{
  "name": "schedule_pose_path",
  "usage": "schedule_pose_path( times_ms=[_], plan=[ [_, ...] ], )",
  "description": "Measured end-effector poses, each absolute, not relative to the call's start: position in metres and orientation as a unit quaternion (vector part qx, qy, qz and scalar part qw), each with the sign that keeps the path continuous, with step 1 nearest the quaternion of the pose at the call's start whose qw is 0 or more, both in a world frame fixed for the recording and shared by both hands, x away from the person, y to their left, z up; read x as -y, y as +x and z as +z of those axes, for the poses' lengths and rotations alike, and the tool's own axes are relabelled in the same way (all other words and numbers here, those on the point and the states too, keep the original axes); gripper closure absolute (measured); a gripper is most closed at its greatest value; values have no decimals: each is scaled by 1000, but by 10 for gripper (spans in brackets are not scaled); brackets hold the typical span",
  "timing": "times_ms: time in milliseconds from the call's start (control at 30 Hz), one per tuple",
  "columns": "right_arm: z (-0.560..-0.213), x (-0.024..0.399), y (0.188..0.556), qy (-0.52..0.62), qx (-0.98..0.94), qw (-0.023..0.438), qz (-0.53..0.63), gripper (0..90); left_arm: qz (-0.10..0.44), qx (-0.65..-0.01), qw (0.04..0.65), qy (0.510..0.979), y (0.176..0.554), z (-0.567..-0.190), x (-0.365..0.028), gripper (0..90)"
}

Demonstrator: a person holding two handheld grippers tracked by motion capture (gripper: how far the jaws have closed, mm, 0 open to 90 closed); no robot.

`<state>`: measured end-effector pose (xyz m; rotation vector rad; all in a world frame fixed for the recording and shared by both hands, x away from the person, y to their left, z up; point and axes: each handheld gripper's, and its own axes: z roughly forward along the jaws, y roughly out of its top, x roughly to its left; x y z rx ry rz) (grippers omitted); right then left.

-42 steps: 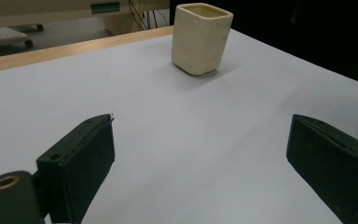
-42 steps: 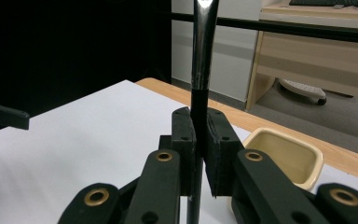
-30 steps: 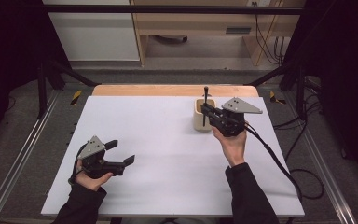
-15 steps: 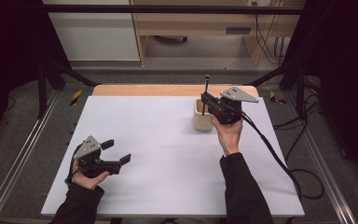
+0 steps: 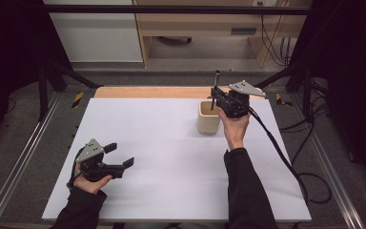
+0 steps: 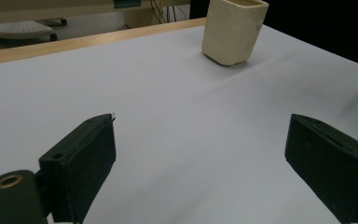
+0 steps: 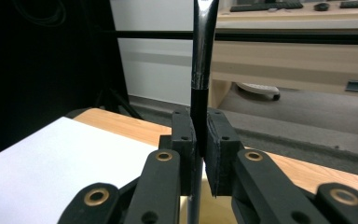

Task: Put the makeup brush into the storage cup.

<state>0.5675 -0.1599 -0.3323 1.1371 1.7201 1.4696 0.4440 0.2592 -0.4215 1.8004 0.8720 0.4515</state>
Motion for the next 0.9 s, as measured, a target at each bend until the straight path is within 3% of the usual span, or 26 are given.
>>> schedule_pose_path(
  times_ms=[900],
  plan=[
    [-366,164,597,464,-644,298,531,835,187,-360,519,752,444,-422,-258,88]
  ],
)
